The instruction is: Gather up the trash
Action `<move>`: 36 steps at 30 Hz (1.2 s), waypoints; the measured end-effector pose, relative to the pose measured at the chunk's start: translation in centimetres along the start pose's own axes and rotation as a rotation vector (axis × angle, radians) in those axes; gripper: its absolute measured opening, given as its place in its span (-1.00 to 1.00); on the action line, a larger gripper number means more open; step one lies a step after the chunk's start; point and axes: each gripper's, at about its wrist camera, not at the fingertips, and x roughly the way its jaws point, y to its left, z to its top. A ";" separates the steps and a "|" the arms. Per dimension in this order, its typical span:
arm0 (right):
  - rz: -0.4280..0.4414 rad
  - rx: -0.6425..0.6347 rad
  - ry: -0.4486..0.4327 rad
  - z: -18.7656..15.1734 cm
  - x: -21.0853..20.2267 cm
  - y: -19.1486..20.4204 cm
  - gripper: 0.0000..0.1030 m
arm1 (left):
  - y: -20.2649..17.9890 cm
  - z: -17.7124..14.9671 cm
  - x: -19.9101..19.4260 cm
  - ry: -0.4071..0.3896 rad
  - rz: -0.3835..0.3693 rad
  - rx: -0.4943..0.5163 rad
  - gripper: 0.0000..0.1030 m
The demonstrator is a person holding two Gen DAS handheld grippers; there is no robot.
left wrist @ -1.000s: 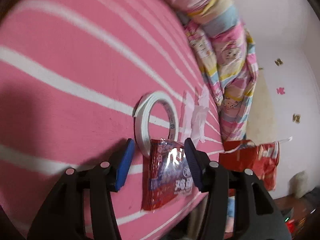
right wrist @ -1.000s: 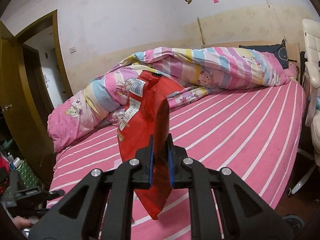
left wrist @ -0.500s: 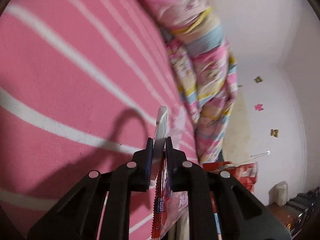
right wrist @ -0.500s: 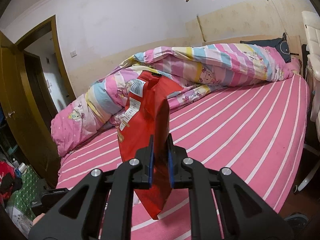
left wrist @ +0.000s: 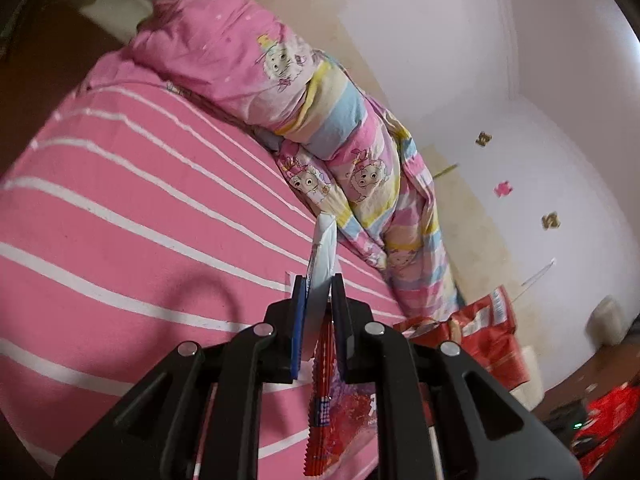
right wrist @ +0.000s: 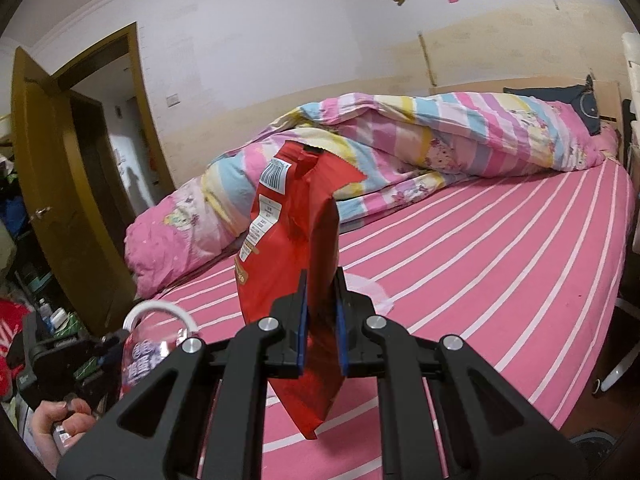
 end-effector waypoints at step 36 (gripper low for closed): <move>0.058 -0.056 0.038 -0.6 0.7 -3.7 -0.77 | -1.8 -8.0 5.1 0.344 0.579 0.551 0.46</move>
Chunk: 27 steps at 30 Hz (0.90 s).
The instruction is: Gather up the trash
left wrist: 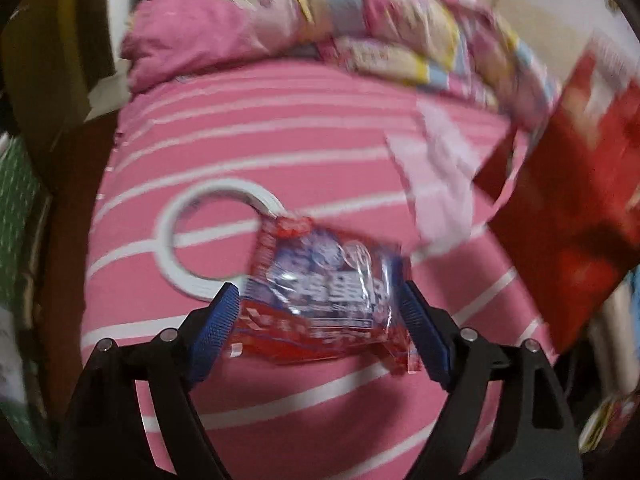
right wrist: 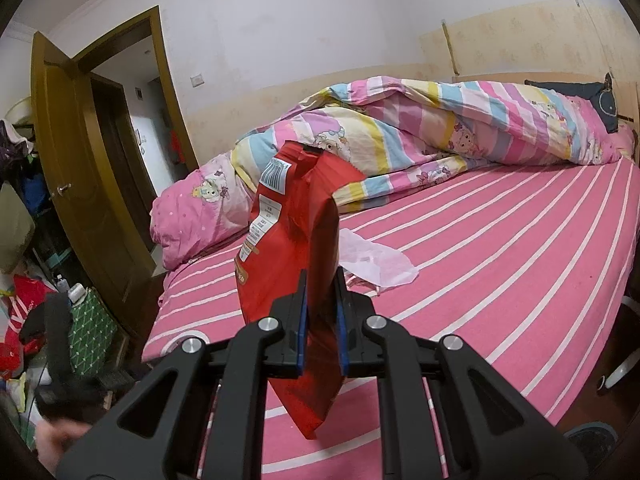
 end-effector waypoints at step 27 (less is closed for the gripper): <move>0.024 0.043 -0.037 0.2 -2.4 3.3 -0.77 | -1.3 -0.5 -10.1 -0.226 -0.383 -0.135 -0.93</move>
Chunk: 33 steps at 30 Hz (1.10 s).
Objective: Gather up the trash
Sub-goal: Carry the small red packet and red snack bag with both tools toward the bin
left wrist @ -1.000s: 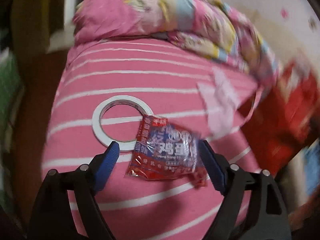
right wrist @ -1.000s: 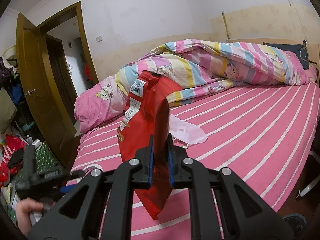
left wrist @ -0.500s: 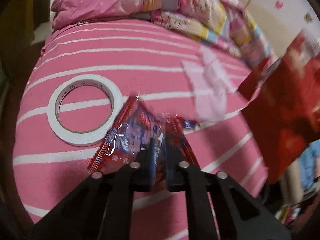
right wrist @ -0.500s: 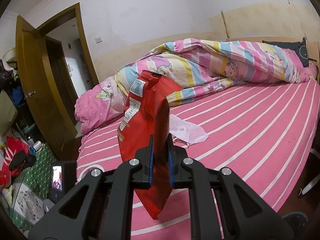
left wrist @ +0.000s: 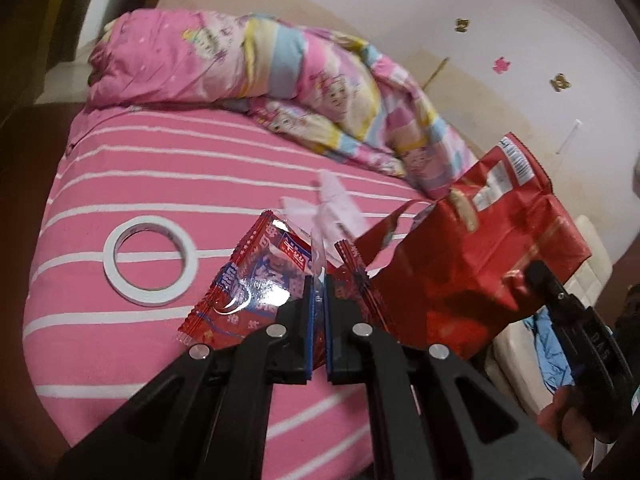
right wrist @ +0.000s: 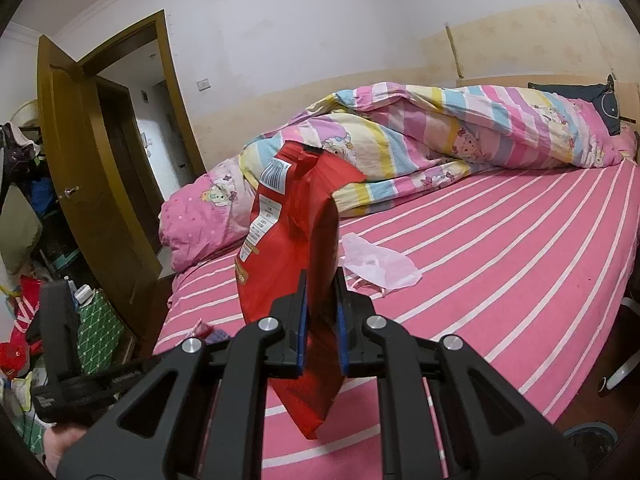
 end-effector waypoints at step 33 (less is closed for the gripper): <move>-0.509 0.195 -0.054 -14.1 -23.0 -11.7 -0.77 | -27.5 -18.5 4.8 0.405 -0.383 0.197 -0.93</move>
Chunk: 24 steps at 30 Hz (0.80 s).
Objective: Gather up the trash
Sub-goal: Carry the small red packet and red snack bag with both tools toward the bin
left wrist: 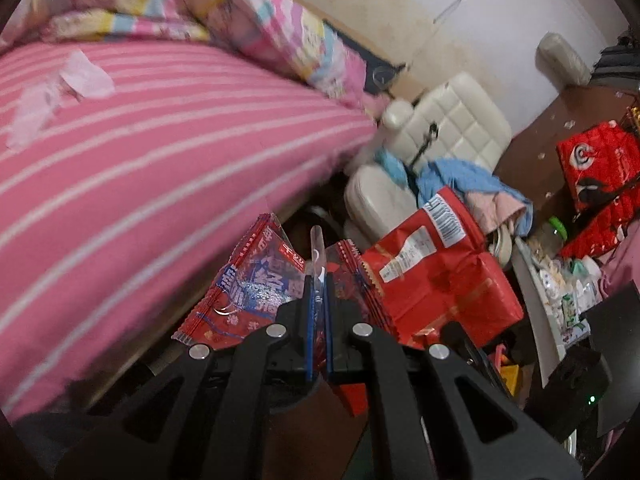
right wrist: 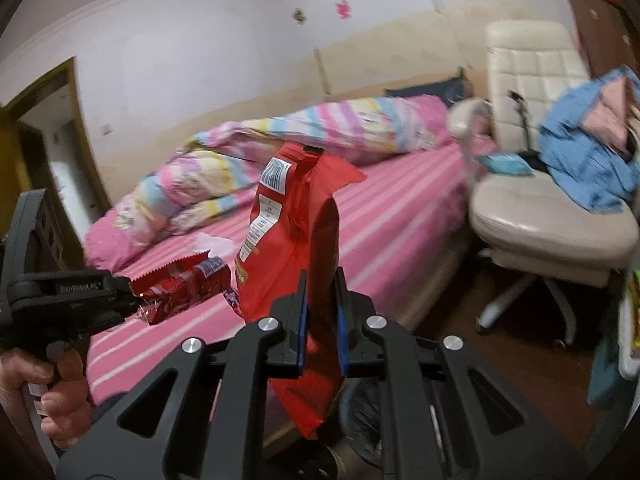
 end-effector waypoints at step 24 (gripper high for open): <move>-0.333 0.091 0.440 -15.4 12.0 -5.9 -0.77 | 5.3 -6.8 22.8 0.502 0.022 -0.125 -0.64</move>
